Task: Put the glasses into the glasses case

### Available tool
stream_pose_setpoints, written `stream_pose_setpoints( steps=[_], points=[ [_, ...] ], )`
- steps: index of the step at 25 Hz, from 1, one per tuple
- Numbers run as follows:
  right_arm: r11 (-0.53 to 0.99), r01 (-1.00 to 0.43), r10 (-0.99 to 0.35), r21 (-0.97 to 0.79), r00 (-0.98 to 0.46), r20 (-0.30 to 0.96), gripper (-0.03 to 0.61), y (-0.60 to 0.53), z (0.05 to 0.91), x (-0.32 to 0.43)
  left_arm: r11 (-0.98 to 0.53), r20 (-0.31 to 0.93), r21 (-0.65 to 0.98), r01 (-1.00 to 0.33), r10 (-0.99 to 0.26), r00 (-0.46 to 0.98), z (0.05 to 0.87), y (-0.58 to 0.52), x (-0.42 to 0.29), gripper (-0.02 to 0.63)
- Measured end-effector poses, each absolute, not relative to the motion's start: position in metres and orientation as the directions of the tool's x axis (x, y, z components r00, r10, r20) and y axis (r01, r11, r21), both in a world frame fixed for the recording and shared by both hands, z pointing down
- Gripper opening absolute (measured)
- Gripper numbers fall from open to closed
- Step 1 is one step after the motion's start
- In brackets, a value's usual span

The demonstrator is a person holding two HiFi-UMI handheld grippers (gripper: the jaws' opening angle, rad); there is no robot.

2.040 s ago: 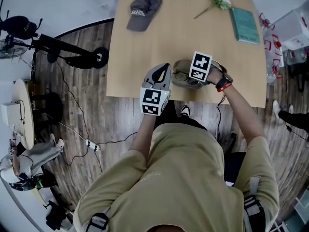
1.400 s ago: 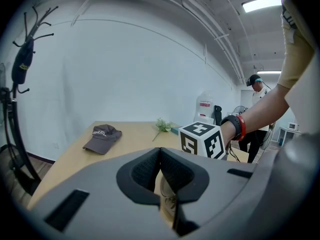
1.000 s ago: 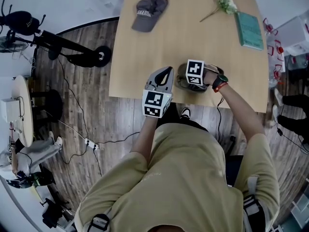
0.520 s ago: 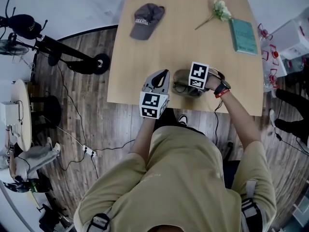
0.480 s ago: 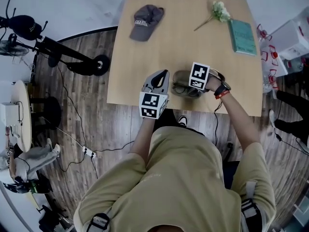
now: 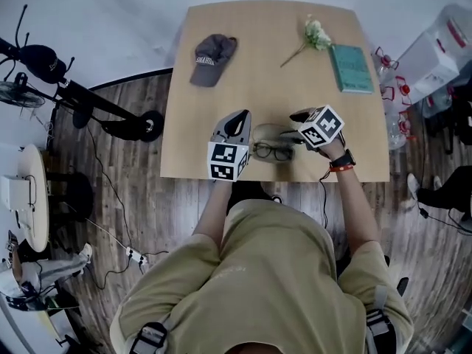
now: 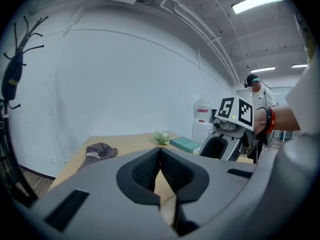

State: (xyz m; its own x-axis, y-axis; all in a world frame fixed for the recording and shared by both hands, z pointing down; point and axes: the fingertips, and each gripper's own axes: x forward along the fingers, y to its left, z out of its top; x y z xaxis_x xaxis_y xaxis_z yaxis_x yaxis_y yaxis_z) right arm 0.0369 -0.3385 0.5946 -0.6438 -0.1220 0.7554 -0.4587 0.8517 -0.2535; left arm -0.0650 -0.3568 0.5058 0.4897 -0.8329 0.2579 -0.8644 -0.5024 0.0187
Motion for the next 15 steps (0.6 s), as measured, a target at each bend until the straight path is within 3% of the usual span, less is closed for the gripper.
stream_pose_setpoints(
  steps=[8, 15],
  points=[
    [0.720, -0.670, -0.500, -0.181, -0.681, 0.535, 0.290, -0.367, 0.515, 0.076, -0.514, 0.212, -0.014, -0.858, -0.840, 0.499, 0.470, -0.365, -0.041, 0.023],
    [0.619, -0.763, -0.684, -0.186, -0.640, 0.350, 0.221, -0.380, 0.455, 0.105, -0.507, 0.160, -0.039, -0.861, -0.854, 0.496, 0.435, -0.378, -0.016, 0.023]
  ],
)
